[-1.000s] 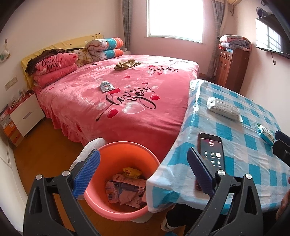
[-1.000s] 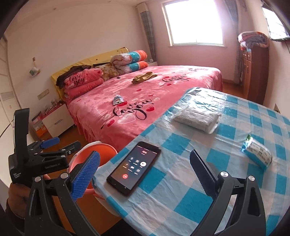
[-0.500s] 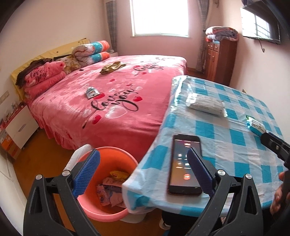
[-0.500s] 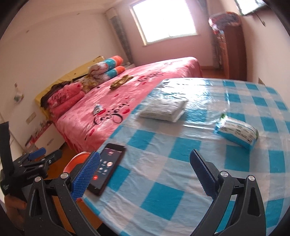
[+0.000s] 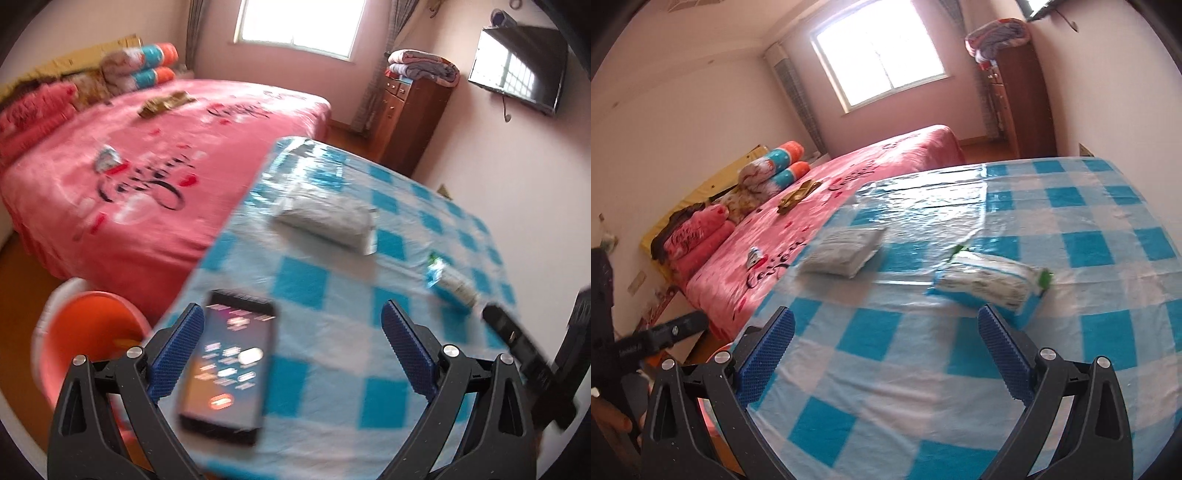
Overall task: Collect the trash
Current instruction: 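Lower the left tool onto the white flat packet and close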
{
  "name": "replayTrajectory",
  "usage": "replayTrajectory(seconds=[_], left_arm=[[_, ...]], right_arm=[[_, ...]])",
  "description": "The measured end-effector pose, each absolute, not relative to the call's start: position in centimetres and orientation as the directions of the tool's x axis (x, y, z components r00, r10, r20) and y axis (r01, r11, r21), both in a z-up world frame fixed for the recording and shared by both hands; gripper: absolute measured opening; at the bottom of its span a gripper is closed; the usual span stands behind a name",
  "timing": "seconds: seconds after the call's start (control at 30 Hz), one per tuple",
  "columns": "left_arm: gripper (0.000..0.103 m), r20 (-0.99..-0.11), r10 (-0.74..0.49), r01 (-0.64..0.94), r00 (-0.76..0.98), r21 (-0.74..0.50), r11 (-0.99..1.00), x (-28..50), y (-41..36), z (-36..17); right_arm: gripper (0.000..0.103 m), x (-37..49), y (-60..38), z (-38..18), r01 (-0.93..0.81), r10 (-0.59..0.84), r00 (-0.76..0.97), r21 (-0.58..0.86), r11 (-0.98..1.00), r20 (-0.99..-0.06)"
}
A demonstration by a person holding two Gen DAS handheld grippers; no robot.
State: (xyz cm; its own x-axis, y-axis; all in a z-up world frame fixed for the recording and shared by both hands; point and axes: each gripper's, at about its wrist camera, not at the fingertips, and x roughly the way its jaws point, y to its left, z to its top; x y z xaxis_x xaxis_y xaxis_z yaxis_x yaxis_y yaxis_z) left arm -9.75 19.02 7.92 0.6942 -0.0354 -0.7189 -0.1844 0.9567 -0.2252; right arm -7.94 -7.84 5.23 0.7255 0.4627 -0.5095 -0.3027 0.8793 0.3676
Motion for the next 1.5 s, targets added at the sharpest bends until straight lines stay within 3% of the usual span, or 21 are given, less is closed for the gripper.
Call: replayTrajectory(seconds=[0.3,0.7,1.37,1.5], left_arm=[[0.097,-0.739,-0.114,-0.260,0.663,-0.371,0.892,-0.6,17.0,5.3],[0.097,-0.783,-0.076,-0.402,0.617,-0.397,0.825,7.2,17.2,2.7],[0.097,-0.846,0.114,-0.353,0.520,-0.091,0.931,13.4,13.6,1.4],[0.089,-0.840,0.114,-0.347,0.530,-0.092,0.933,13.2,13.4,1.3]], right_arm=[[0.098,-7.2,-10.4,4.3,-0.298,0.480,0.719,0.401,0.866,-0.503],[0.098,-5.9,-12.9,3.1,-0.283,0.515,0.698,0.469,0.837,-0.497],[0.098,-5.4,-15.3,2.6,-0.249,0.527,0.696,0.524,0.814,-0.488],[0.098,-5.4,-15.7,2.6,-0.241,0.523,0.699,0.528,0.814,-0.488]])
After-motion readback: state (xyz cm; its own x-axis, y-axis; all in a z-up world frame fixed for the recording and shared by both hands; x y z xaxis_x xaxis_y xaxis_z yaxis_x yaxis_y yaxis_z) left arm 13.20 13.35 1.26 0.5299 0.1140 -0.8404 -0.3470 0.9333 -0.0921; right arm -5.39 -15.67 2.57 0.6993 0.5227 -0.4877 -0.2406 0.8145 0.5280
